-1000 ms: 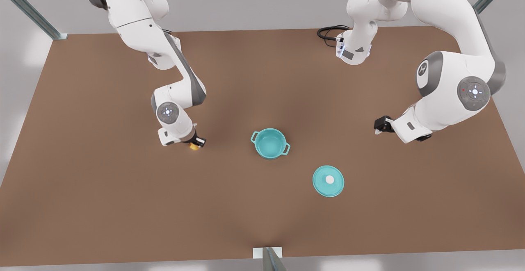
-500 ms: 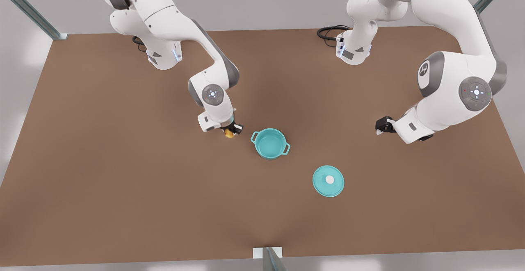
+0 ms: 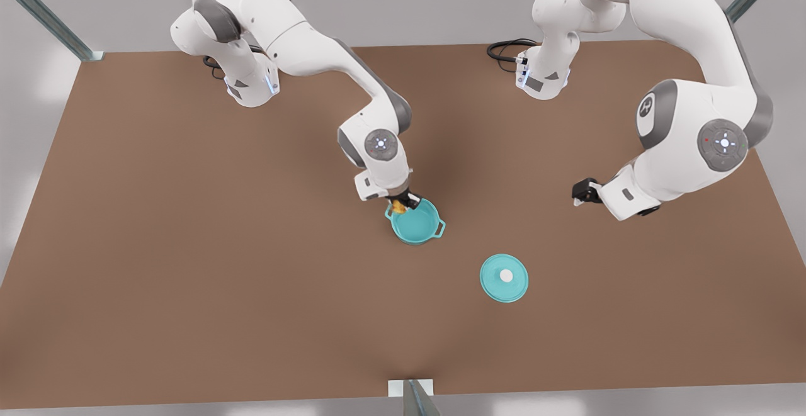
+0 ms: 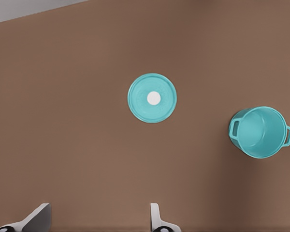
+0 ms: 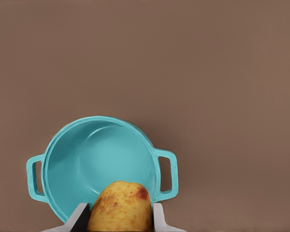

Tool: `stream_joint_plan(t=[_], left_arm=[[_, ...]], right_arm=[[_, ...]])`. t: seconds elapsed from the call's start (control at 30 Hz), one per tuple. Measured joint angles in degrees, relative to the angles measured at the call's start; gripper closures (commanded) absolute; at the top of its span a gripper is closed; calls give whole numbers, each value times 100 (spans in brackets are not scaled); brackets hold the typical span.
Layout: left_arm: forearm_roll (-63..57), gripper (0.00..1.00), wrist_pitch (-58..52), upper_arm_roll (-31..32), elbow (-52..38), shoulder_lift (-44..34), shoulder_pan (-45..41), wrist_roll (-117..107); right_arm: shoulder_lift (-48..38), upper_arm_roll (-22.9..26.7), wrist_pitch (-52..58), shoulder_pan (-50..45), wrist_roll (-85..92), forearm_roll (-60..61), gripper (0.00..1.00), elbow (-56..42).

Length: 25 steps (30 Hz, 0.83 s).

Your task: Open the pot lid and put the potato into the pot

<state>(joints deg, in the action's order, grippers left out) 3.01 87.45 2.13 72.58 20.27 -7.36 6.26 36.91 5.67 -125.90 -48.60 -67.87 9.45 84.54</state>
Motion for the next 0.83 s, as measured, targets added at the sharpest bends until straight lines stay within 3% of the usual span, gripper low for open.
stream_joint_plan(t=[0.33,0.4,0.53,0.6,0.7,0.77,0.83], left_arm=[[0,0,-4,4,5,46,-3,-70],[-1,0,-2,2,5,46,-2,-80],[1,0,0,0,5,47,-3,-98],[1,0,1,2,5,45,-3,-105],[4,0,3,-5,-23,19,3,-113],[-2,0,0,-50,-35,-14,18,-120],[0,0,5,-86,-41,-22,46,-153]], right_arm=[[661,4,11,0,-487,7,48,-439],[751,4,30,0,-562,2,0,-609],[385,123,358,83,-675,-18,0,-898],[-171,207,890,718,-570,-139,0,-902],[-886,308,1880,2770,55,-643,0,-916],[-1017,314,2300,3960,689,-818,0,-894],[-1028,313,2539,4394,1298,-904,0,-758]])
